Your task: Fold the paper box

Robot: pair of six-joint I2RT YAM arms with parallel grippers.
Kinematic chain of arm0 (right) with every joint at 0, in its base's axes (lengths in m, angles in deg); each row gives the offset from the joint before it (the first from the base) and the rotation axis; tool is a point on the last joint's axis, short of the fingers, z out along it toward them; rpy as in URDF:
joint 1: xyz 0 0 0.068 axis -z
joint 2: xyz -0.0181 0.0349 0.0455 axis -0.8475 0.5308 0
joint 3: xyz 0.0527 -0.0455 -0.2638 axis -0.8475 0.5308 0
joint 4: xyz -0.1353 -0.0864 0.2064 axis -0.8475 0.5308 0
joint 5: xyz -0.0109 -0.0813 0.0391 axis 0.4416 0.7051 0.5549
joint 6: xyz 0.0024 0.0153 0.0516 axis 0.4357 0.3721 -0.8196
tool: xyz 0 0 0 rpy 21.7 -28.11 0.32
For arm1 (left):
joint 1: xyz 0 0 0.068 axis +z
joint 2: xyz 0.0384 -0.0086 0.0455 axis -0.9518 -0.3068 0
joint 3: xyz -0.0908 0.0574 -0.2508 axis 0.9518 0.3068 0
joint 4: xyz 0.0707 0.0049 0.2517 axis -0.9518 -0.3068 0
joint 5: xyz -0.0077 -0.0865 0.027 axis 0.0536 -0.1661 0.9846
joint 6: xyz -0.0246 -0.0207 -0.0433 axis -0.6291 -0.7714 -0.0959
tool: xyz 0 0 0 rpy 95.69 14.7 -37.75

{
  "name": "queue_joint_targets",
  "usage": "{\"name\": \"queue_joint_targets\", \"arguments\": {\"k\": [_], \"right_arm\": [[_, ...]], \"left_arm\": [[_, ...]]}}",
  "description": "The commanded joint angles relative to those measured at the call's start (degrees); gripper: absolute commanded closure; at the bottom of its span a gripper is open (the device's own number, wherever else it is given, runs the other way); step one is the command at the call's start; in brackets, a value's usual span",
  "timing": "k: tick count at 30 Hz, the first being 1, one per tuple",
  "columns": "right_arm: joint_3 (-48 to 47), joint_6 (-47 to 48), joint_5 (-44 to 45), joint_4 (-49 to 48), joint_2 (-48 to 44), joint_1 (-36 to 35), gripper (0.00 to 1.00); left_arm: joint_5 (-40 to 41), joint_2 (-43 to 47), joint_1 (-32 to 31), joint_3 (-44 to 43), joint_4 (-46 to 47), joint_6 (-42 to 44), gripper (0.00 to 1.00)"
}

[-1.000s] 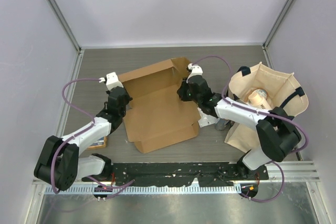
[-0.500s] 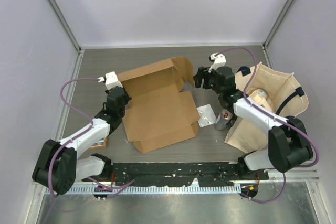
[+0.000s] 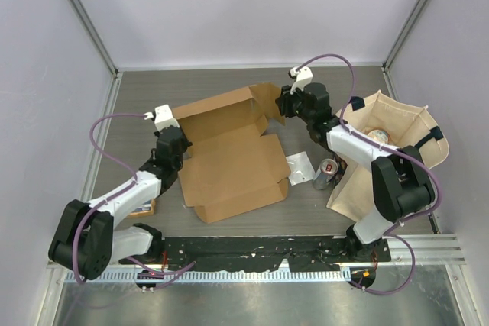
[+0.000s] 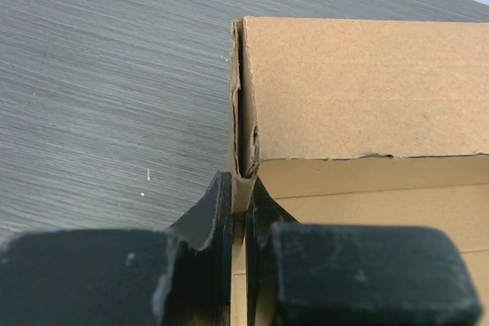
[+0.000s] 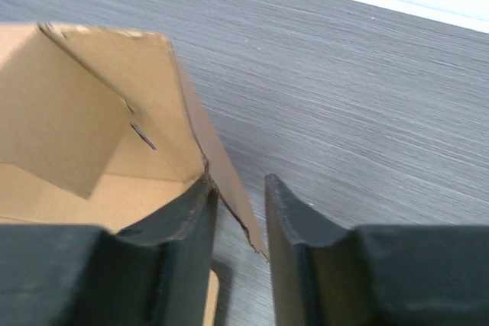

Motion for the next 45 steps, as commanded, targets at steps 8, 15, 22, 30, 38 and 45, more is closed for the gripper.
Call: {"name": "queue_joint_targets", "arguments": {"k": [8, 15, 22, 30, 38, 45], "right_arm": [[-4.8, -8.5, 9.8, 9.1, -4.8, -11.4, 0.98], [-3.1, -22.8, 19.8, 11.1, -4.3, -15.6, 0.98], [2.5, -20.4, 22.5, 4.6, -4.0, -15.9, 0.98], [6.5, -18.9, 23.8, 0.4, -4.9, -16.7, 0.98], [3.0, -20.2, 23.5, 5.3, -5.5, -17.1, 0.98], [1.8, -20.6, 22.5, 6.2, -5.5, -17.4, 0.98]], "left_arm": [[0.8, -1.8, 0.0, -2.2, 3.6, -0.7, 1.0], [0.6, -1.8, 0.0, -2.3, 3.3, -1.6, 1.0], [0.9, 1.7, 0.0, -0.5, -0.3, -4.2, 0.65], [-2.3, 18.0, 0.0, 2.9, -13.3, -12.9, 0.3], [-20.0, 31.4, -0.1, 8.7, -13.5, -15.3, 0.34], [-24.6, 11.0, -6.1, 4.9, 3.5, -6.3, 0.34]]}}
